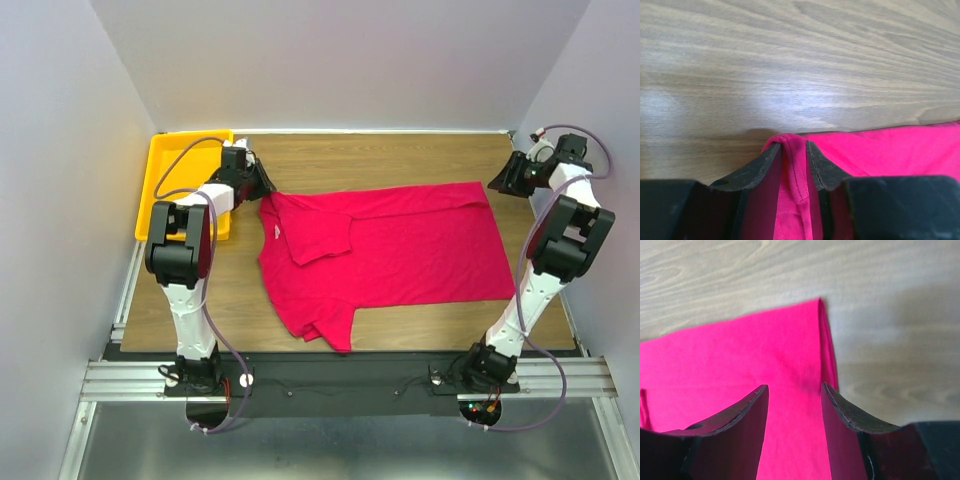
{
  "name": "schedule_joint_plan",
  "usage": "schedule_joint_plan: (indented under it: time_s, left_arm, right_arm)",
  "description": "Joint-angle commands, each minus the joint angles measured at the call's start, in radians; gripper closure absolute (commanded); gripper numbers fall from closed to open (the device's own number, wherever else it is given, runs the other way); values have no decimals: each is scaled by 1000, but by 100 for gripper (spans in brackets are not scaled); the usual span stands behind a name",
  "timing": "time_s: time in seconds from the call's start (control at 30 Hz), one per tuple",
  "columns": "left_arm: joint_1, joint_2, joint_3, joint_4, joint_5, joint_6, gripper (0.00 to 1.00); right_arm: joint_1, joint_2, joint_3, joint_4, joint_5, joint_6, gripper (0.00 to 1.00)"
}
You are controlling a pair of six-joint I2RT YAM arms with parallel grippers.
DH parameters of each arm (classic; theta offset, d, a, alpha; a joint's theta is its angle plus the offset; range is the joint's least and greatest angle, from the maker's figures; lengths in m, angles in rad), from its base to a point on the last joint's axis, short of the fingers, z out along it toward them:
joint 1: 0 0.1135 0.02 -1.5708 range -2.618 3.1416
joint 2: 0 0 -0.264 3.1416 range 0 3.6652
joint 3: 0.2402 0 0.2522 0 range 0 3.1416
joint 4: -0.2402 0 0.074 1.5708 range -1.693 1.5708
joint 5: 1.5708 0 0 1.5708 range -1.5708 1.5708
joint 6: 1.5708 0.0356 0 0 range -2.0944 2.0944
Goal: Fold and stack the t-shirts
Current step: Fold the tshirt
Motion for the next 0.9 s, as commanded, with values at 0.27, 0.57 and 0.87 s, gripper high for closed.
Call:
schedule_joint_plan:
  time_s: [0.27,0.57,0.87]
  left_arm:
    - [9,-194,14,32,50,59,63]
    - [11,-190,-40,52,75,58,63]
    - [-8,-105,-26,29,125,52,63]
  right_arm:
    - [90,177,252,35,114,11,49]
    - [101,215,244,34,165,-9,51]
    - [101,253,279,32,171,-18,51]
